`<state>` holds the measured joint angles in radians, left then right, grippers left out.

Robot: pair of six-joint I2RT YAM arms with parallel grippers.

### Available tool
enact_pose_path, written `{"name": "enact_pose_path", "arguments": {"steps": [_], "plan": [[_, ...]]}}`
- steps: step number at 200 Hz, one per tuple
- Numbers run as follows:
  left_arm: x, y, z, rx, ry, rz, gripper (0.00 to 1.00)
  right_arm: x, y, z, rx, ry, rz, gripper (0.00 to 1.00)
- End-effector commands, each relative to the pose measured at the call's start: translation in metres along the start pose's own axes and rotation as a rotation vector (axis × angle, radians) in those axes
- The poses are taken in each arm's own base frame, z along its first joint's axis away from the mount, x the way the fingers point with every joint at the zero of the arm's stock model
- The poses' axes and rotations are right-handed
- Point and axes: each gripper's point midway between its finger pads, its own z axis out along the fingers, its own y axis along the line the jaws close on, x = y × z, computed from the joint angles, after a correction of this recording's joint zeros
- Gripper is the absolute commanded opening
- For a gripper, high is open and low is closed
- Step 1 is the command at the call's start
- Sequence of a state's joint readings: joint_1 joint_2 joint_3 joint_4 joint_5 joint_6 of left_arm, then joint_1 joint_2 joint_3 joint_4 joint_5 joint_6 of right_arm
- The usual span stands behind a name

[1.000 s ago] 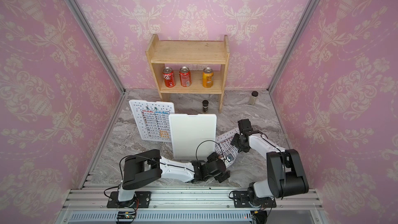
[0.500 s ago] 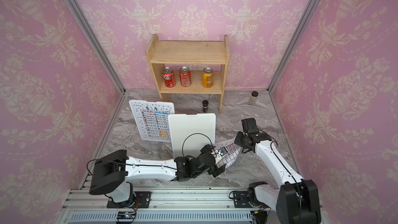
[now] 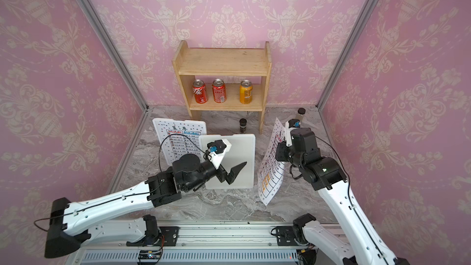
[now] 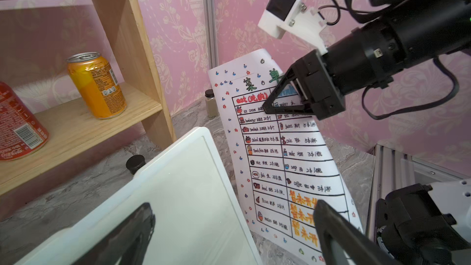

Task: Insert the menus into the narrow rack
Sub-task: Pick up the menu from the center of the board.

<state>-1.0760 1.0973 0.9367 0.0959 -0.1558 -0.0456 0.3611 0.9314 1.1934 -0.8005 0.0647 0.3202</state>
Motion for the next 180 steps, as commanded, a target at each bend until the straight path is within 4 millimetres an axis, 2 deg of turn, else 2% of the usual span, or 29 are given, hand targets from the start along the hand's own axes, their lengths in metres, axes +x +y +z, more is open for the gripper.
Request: {"name": "enact_pose_path", "arguments": {"steps": [1,26,38,56,76,100,138,163,180], "plan": [[0.001,0.019,-0.019,0.058,-0.008,-0.107,0.99,-0.041,0.043,-0.041,-0.181,-0.078,-0.139,0.07],[-0.014,0.042,-0.029,0.058,-0.064,-0.155,0.99,-0.083,0.091,-0.079,-0.388,-0.13,-0.244,0.08],[-0.025,0.047,-0.031,0.097,-0.101,-0.182,0.99,-0.102,0.11,-0.098,-0.478,-0.17,-0.296,0.09],[-0.046,0.044,-0.03,0.219,-0.158,-0.243,0.99,-0.124,0.13,-0.112,-0.559,-0.203,-0.351,0.11],[-0.063,0.042,-0.024,0.329,-0.184,-0.267,0.99,-0.137,0.15,-0.117,-0.649,-0.201,-0.398,0.1],[-0.076,0.044,-0.019,0.396,-0.171,-0.238,0.99,-0.15,0.158,-0.11,-0.664,-0.23,-0.446,0.1],[-0.089,0.053,-0.016,0.441,-0.154,-0.208,0.99,-0.17,0.17,-0.077,-0.685,-0.251,-0.475,0.1],[-0.089,0.066,-0.006,0.496,-0.147,-0.252,0.99,-0.183,0.179,-0.053,-0.763,-0.229,-0.458,0.09],[-0.088,0.085,0.004,0.513,-0.142,-0.315,0.99,-0.2,0.179,-0.044,-0.828,-0.241,-0.416,0.08]]}}
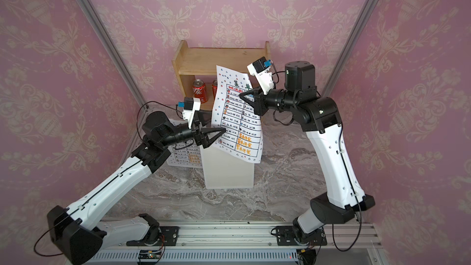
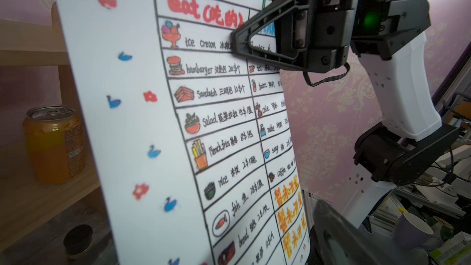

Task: Insert the menus into the narrow rack
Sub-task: Pick up the menu from the center of the board.

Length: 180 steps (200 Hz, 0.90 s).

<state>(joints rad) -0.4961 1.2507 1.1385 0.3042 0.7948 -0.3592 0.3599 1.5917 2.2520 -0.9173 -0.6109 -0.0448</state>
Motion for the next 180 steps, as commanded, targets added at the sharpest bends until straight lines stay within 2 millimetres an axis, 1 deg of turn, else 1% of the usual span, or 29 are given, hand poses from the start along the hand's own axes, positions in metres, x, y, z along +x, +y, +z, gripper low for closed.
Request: {"name": "enact_pose_path", "arguments": {"steps": [1,27,54,84,138,149,165,172,180], "plan": [[-0.004,0.011,0.002,0.1,0.014,-0.086,0.99,-0.026,-0.004,0.003,-0.107,-0.085,-0.006,0.08],[-0.014,0.041,0.001,0.119,-0.02,-0.16,0.99,-0.044,-0.019,0.009,-0.144,-0.136,0.005,0.08],[-0.013,0.062,0.006,0.104,0.022,-0.183,0.99,-0.053,-0.026,0.023,-0.187,-0.155,0.01,0.09],[-0.017,0.065,0.009,0.108,0.026,-0.174,0.96,-0.057,-0.032,0.039,-0.236,-0.163,0.037,0.09],[-0.015,0.074,-0.004,0.06,0.03,-0.163,0.91,-0.057,-0.039,0.053,-0.242,-0.169,0.051,0.09],[-0.013,0.076,-0.006,0.039,0.038,-0.154,0.88,-0.055,-0.039,0.058,-0.234,-0.164,0.058,0.09],[-0.009,0.079,-0.01,0.009,0.057,-0.142,0.81,-0.052,-0.038,0.067,-0.209,-0.157,0.061,0.09],[-0.009,0.08,-0.011,-0.004,0.066,-0.135,0.76,-0.051,-0.036,0.072,-0.207,-0.153,0.059,0.09],[-0.007,0.082,-0.013,-0.023,0.08,-0.125,0.67,-0.049,-0.035,0.078,-0.192,-0.147,0.058,0.09]]}}
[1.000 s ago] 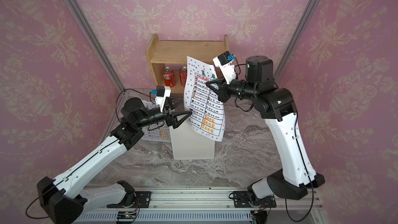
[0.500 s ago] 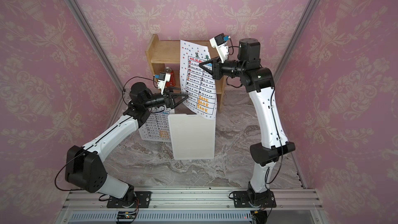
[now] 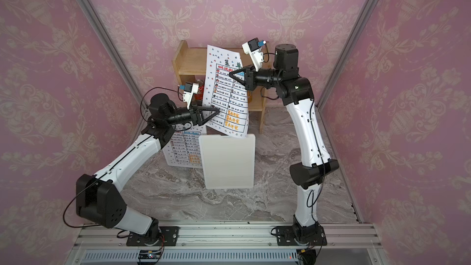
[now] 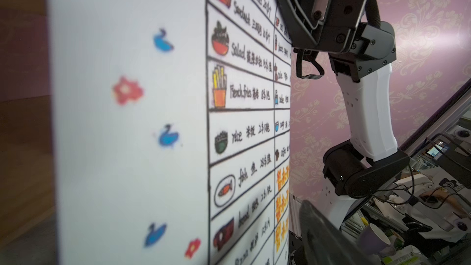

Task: Insert the menus into the narrow rack
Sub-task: Pick up the menu from the center of the board, then insert the menu into the narrow rack.

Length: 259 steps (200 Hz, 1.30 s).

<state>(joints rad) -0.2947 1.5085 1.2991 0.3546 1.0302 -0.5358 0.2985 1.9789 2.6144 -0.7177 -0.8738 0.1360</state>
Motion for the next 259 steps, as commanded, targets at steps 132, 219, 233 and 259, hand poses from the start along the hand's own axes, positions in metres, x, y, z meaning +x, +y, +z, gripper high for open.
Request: {"name": "enact_pose_path", "arguments": {"steps": [132,219,233,259], "plan": [[-0.012,0.01,-0.039,-0.269,0.101,0.218,0.14,0.006,-0.004,0.041,0.091,-0.011,0.023,0.09],[-0.031,0.017,-0.043,-0.312,0.086,0.252,0.2,0.0,-0.008,0.052,0.116,-0.046,0.038,0.08],[-0.034,0.018,-0.046,-0.324,0.087,0.257,0.2,0.001,-0.009,0.054,0.12,-0.048,0.043,0.08],[-0.037,0.023,-0.05,-0.342,0.085,0.25,0.21,0.004,-0.012,0.06,0.131,-0.046,0.052,0.08]]}}
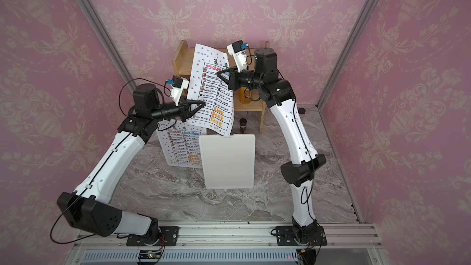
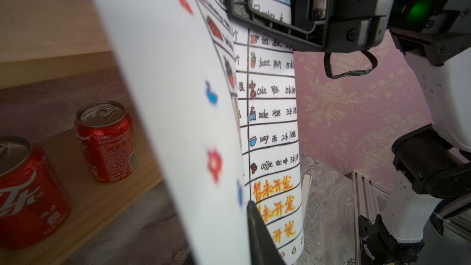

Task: Insert the menus into the narrow rack
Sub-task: Insert the menu into the narrow rack.

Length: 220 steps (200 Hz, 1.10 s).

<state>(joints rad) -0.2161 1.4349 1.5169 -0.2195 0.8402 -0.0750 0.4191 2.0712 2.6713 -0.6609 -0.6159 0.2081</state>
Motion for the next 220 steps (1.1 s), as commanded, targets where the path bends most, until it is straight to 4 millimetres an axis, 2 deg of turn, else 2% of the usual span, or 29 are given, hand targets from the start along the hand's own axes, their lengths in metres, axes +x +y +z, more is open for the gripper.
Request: {"name": "enact_pose_path", "arguments": {"steps": [1,85,220], "plan": [[-0.006,0.01,-0.003,-0.037,0.002,0.019,0.21,-0.003,0.005,0.007,-0.006,-0.018,0.01,0.08],[-0.011,0.026,0.004,-0.069,0.003,0.016,0.21,-0.003,-0.011,0.009,0.082,-0.026,0.038,0.06],[-0.012,0.028,0.006,-0.065,0.0,-0.003,0.19,0.01,-0.024,0.011,0.134,0.012,0.079,0.06]]}}
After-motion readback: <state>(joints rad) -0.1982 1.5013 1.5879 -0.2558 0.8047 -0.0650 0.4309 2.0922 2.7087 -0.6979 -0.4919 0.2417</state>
